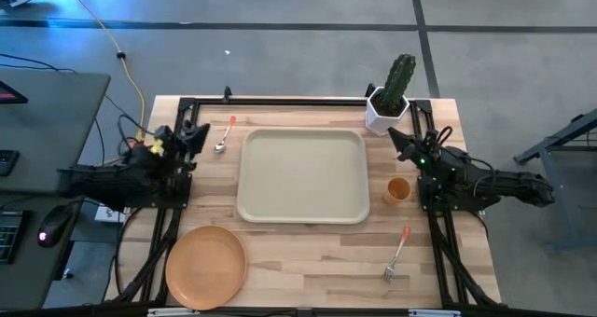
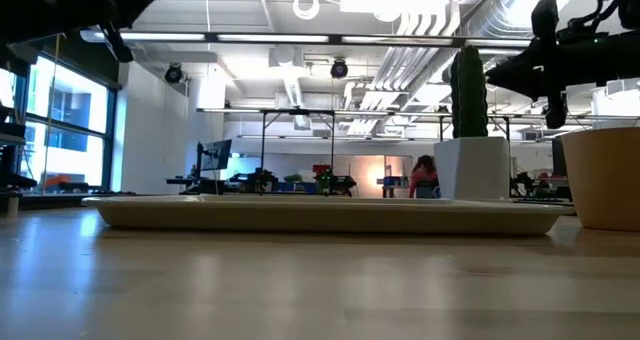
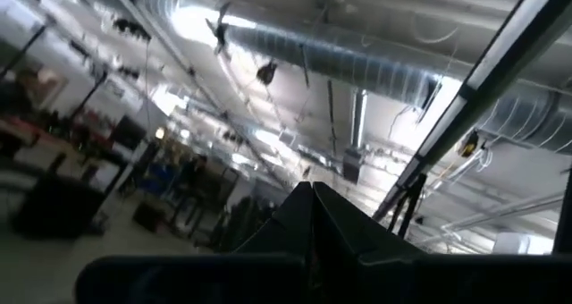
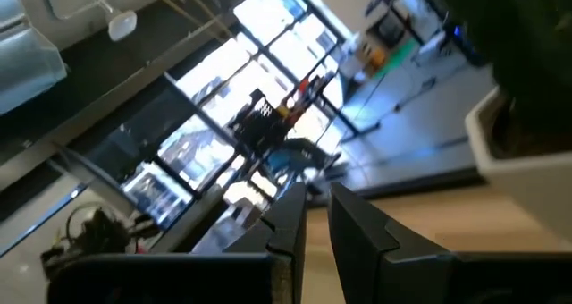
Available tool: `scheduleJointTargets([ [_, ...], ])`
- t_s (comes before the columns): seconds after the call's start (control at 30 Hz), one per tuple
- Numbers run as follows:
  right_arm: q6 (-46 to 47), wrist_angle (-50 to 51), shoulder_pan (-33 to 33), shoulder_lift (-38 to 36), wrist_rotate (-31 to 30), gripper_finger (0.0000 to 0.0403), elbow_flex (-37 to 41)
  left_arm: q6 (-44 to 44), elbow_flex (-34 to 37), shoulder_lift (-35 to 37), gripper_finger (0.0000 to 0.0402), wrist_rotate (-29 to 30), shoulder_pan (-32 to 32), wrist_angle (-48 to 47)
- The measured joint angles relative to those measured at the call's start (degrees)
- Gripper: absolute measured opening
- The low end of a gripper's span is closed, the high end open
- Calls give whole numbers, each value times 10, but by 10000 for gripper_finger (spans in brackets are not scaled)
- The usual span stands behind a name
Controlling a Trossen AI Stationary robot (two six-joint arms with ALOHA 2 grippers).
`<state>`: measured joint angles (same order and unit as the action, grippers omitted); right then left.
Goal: Pick and place plate/cup/fork/spoon on tray
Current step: Put the orange plate on the center of the brown tray
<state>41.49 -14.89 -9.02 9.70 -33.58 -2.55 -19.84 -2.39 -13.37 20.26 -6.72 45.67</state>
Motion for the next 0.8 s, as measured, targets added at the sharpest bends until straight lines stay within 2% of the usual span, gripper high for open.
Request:
scheduleJointTargets([
  [0.13, 25, -40, 0, 51, 16, 42, 0, -20, -40, -75, 3, 5, 0, -26],
  [0.33, 46, -155, 0, 127, 60, 42, 0, -32, -117, -192, 3, 6, 0, -96],
  [0.47, 41, -163, 0, 163, 96, 42, -29, -49, -158, -260, 3, 5, 0, -110],
  [0.67, -59, -77, 0, 212, 169, 42, -120, -59, -213, -330, 3, -14, 0, -114],
  [0.8, -89, 76, 0, 256, 133, 42, -197, -70, -236, -354, 3, -17, 1, -114],
])
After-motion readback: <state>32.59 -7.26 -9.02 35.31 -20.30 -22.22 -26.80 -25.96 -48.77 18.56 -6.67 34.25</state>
